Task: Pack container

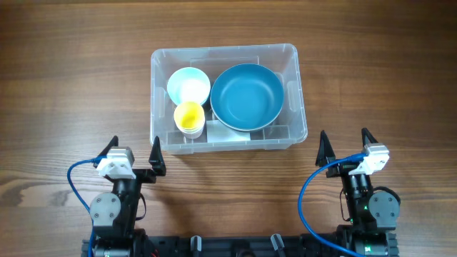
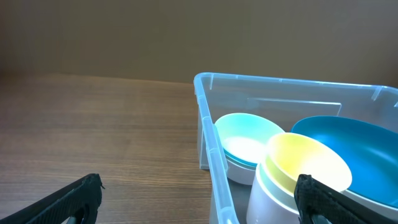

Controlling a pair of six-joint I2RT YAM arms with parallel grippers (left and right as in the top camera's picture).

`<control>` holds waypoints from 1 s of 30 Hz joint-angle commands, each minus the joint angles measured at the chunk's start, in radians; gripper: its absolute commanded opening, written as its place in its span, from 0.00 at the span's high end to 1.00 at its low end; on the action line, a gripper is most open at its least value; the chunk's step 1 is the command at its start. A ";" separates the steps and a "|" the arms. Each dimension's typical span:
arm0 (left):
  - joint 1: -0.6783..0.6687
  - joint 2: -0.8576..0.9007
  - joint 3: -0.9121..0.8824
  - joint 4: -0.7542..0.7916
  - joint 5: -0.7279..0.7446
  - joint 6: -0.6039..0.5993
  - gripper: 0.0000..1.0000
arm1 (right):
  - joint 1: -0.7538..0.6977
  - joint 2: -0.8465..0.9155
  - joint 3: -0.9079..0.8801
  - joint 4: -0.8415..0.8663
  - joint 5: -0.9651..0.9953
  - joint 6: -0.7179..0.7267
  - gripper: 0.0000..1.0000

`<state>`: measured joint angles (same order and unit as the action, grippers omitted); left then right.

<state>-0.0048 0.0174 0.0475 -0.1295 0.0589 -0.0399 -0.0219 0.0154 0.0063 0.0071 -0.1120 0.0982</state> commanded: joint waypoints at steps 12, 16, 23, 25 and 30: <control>0.003 -0.014 -0.016 0.006 0.019 0.088 0.00 | 0.006 -0.012 -0.001 0.003 -0.013 -0.017 0.00; 0.024 -0.014 -0.016 0.006 0.019 0.089 0.00 | 0.006 -0.012 -0.001 0.003 -0.013 -0.017 0.00; 0.024 -0.013 -0.016 0.006 0.019 0.088 0.00 | 0.006 -0.012 -0.001 0.003 -0.013 -0.017 0.00; 0.024 -0.013 -0.016 0.006 0.019 0.088 0.00 | 0.006 -0.012 -0.001 0.003 -0.013 -0.017 0.00; 0.024 -0.013 -0.016 0.006 0.019 0.089 0.00 | 0.006 -0.012 -0.001 0.003 -0.013 -0.017 0.00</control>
